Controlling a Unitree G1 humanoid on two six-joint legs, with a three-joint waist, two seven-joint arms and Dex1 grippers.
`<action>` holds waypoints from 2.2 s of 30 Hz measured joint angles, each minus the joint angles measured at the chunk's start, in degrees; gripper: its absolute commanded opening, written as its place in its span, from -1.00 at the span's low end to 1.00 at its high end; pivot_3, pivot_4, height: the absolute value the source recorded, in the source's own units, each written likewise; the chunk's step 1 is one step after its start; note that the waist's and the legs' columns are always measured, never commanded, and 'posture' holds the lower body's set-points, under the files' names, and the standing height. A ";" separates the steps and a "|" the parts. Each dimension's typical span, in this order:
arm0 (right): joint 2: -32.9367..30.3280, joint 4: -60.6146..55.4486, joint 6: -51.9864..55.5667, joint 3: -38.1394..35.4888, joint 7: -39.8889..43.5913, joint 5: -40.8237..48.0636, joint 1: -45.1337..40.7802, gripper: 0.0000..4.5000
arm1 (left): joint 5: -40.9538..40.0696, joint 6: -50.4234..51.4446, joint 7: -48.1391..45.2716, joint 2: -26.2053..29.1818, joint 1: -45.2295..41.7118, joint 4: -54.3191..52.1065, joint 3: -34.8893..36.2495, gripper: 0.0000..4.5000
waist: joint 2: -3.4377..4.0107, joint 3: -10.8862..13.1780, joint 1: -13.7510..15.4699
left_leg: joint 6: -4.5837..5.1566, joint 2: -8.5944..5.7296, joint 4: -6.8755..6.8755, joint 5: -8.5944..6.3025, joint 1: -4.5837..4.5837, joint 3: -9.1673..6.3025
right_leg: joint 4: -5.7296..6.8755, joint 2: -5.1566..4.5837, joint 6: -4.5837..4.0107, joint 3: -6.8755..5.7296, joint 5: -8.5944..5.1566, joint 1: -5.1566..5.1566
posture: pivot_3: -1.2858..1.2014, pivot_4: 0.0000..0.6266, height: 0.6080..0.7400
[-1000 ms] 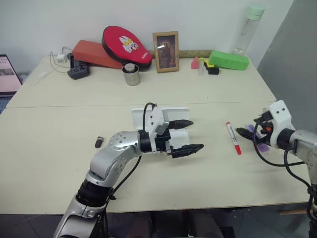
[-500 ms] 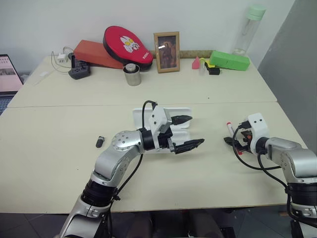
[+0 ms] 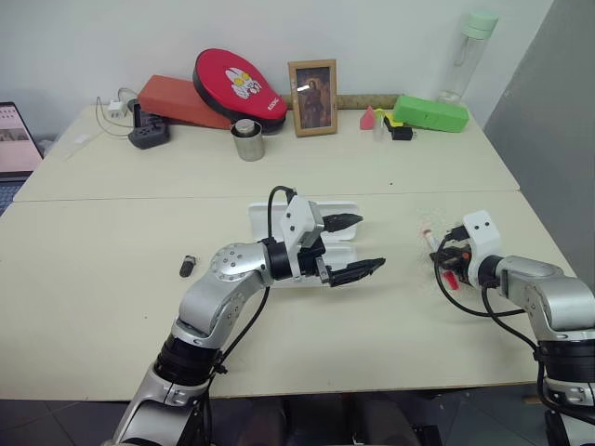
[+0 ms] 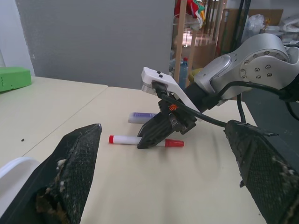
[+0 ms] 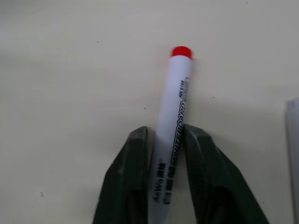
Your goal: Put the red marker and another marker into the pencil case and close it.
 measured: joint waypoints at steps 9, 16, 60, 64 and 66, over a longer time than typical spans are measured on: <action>-9.48 -7.31 -10.37 6.32 14.18 0.64 0.95 -0.88 | -0.53 0.96 0.11 2.44 1.73 -1.24 2.09 1.00 | 0.04 0.02 -0.41 | 0.00 0.00 -0.04 0.00 0.01 0.03 | -0.01 0.07 0.01 0.02 -0.01 -0.06 | 0.03 -0.52 1.00; -4.83 -7.69 -21.21 20.61 24.18 -2.28 -11.76 -0.88 | -2.79 3.06 0.15 11.50 15.31 -7.38 11.36 1.00 | 0.01 0.08 -1.58 | 0.00 0.27 -0.10 0.00 0.22 -0.16 | 0.02 0.51 0.05 0.11 -0.07 -0.05 | 0.03 -0.52 1.00; 7.78 0.04 -28.97 21.85 36.91 -5.58 -18.20 0.97 | -13.89 9.39 7.24 16.80 20.79 -19.76 20.25 1.00 | -0.03 0.08 0.43 | -0.05 0.08 -0.04 -0.03 -0.14 -0.35 | -0.06 -0.01 -0.14 -0.05 0.05 -0.13 | 0.03 -0.52 1.00; 1.90 -11.35 -16.50 10.07 31.80 0.58 -10.43 0.97 | -13.38 9.73 4.89 13.53 14.18 -15.89 13.01 1.00 | -0.02 0.09 1.20 | -0.05 0.01 0.00 -0.03 -0.13 -0.22 | -0.03 -0.04 -0.09 -0.05 0.05 -0.12 | 0.03 -0.52 1.00; -1.17 -12.43 -12.55 3.89 26.02 -0.27 -6.37 0.97 | -11.96 8.88 3.67 9.69 9.15 -12.50 8.85 1.00 | -0.05 0.06 1.43 | -0.04 -0.02 0.01 -0.03 -0.10 -0.18 | -0.05 -0.02 -0.08 -0.08 0.05 -0.05 | 0.03 -0.52 1.00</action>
